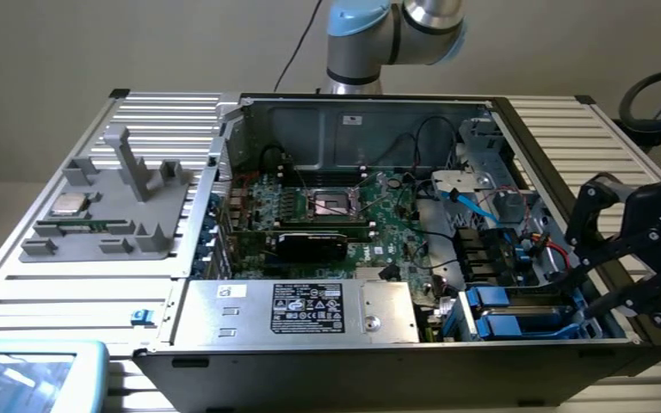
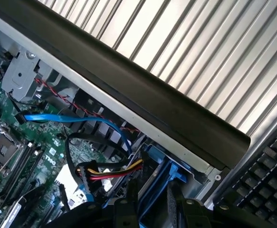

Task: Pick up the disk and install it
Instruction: 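Insert the first disk wire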

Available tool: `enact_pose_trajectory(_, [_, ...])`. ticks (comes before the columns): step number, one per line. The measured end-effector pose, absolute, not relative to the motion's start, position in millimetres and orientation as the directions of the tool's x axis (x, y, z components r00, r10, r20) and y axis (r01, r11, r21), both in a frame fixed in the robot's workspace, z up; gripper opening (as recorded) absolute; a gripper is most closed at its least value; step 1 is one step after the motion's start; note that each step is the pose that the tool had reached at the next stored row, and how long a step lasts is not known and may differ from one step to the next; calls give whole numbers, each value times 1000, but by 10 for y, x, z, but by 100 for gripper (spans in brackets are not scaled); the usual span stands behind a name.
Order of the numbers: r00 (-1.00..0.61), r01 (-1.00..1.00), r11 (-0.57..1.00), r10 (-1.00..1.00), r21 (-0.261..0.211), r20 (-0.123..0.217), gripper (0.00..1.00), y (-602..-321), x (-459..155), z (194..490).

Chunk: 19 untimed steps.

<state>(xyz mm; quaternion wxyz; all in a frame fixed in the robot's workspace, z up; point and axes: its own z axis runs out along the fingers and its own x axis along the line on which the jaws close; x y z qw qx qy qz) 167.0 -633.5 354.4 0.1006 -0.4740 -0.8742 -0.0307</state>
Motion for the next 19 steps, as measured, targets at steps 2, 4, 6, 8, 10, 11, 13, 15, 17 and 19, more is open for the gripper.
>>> enact_pose_trajectory(2, [-532,834,550,820,-37,211,38,-6328,1671,3520])
enact_pose_trajectory(4, [-532,834,551,818,-33,217,38,-6322,1672,3497])
enact_pose_trajectory(6, [-532,834,551,817,-30,223,38,-6318,1674,3473])
enact_pose_trajectory(8, [-532,834,551,815,-25,231,38,-6318,1676,3453])
enact_pose_trajectory(10, [-532,834,551,814,-23,234,38,-6318,1676,3446])
enact_pose_trajectory(11, [-532,834,552,814,-23,234,38,-6318,1676,3446])
enact_pose_trajectory(13, [-532,834,552,814,-23,234,38,-6318,1676,3446])
enact_pose_trajectory(15, [-532,834,552,814,-22,236,38,-6319,1676,3447])
enact_pose_trajectory(17, [-532,834,552,811,-17,243,38,-6318,1677,3443])
enact_pose_trajectory(19, [-532,834,552,808,-9,255,38,-6318,1677,3439])
